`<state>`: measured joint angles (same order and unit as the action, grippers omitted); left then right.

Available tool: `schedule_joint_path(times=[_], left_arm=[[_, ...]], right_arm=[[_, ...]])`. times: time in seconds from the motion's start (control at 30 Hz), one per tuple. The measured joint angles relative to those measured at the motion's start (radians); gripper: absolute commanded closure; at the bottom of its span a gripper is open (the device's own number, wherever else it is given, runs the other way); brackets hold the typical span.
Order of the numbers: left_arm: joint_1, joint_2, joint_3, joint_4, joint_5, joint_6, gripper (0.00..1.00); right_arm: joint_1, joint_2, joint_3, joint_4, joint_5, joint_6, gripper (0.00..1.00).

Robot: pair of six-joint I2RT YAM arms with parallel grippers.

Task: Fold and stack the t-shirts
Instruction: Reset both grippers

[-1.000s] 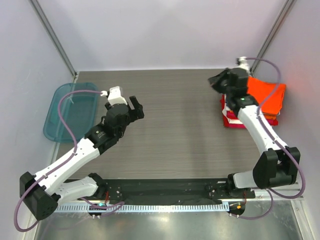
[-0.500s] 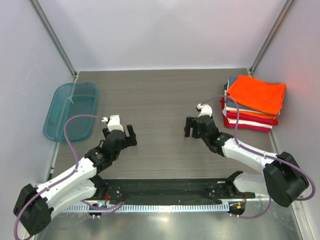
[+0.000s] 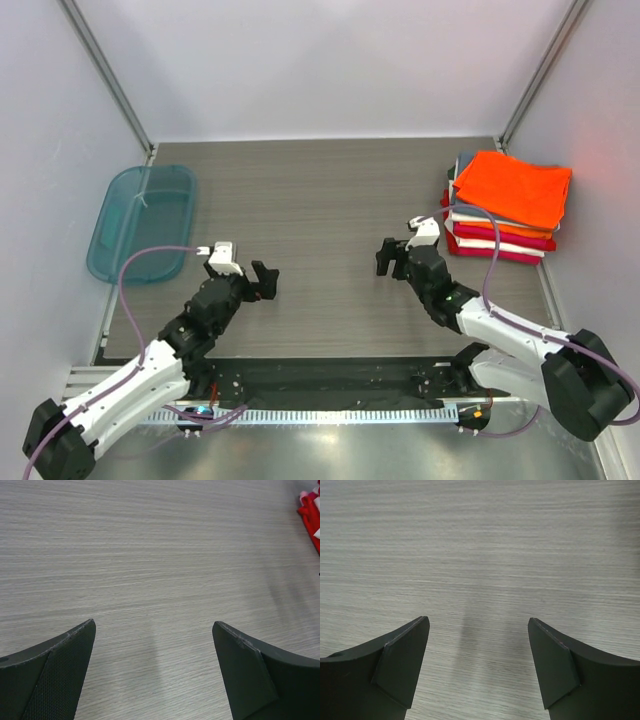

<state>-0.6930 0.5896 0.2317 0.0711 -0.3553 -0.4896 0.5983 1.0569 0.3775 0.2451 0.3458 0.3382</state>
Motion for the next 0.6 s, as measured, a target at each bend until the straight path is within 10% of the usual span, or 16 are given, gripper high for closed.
schedule_joint_path(times=[0.6], left_arm=[[0.000, -0.010, -0.015, 0.018, -0.065, -0.011, 0.00]], right_arm=[[0.000, -0.156, -0.035, -0.013, 0.023, 0.008, 0.17]])
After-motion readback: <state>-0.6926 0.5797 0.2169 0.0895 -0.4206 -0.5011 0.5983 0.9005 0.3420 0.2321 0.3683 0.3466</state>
